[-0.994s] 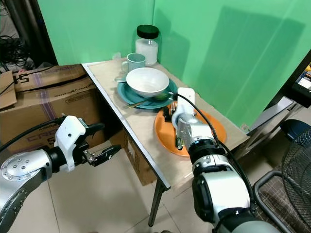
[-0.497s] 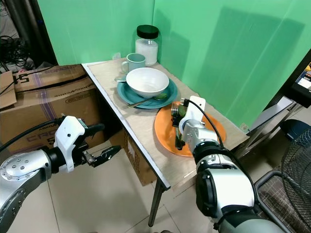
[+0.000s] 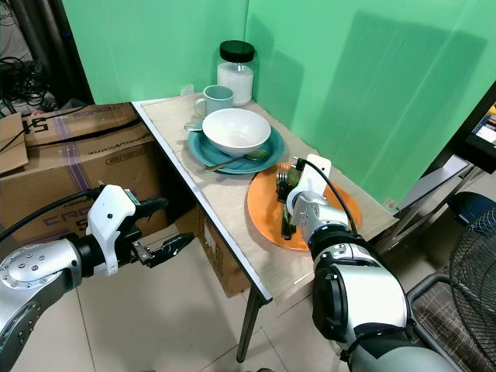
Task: Setting the table
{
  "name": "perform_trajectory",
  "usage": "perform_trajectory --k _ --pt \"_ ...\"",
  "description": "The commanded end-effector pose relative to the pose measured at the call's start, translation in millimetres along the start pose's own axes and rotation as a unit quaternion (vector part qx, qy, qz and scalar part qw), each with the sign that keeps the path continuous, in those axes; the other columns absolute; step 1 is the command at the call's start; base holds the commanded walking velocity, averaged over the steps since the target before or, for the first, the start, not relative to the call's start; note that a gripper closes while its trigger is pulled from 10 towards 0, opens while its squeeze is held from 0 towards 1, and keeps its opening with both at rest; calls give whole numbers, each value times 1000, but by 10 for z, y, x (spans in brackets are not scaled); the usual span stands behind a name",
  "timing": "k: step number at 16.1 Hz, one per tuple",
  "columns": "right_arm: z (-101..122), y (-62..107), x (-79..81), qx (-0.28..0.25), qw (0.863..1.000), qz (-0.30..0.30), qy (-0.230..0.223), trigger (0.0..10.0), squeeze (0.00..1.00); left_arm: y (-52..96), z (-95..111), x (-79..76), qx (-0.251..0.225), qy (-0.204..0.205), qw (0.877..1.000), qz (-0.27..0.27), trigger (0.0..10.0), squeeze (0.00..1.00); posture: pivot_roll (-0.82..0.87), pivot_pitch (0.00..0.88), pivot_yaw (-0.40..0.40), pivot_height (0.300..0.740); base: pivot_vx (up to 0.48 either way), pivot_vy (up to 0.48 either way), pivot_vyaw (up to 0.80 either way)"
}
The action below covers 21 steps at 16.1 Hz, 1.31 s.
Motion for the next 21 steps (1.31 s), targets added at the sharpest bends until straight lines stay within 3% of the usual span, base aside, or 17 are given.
perform_trajectory --k 1,15,21 --pt "10 -4 -77 4 1000 -10 -13 0 0 16 41 -9 -4 -6 1000 -3 10000 0 112 0 -97 740 0 0 0" --pt "92 4 -50 2 1000 6 -21 0 0 12 36 -27 -2 -6 1000 -14 10000 0 108 0 -96 740 0 0 0" --pt "383 50 5 -20 998 44 -36 0 0 7 44 -13 -4 -8 1000 -13 10000 0 100 0 -95 740 0 0 0"
Point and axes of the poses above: a point about 5 cm out from each wrist's last joint towards the gripper, its own y axis pointing back from the gripper into the wrist, its own z axis along the axis of the wrist's last joint, x = y × z, the point moved 6 cm from there along -y, pointing out of the wrist towards the gripper, and after that the axes turned 3 degrees about -y, right-handed, at the moved point
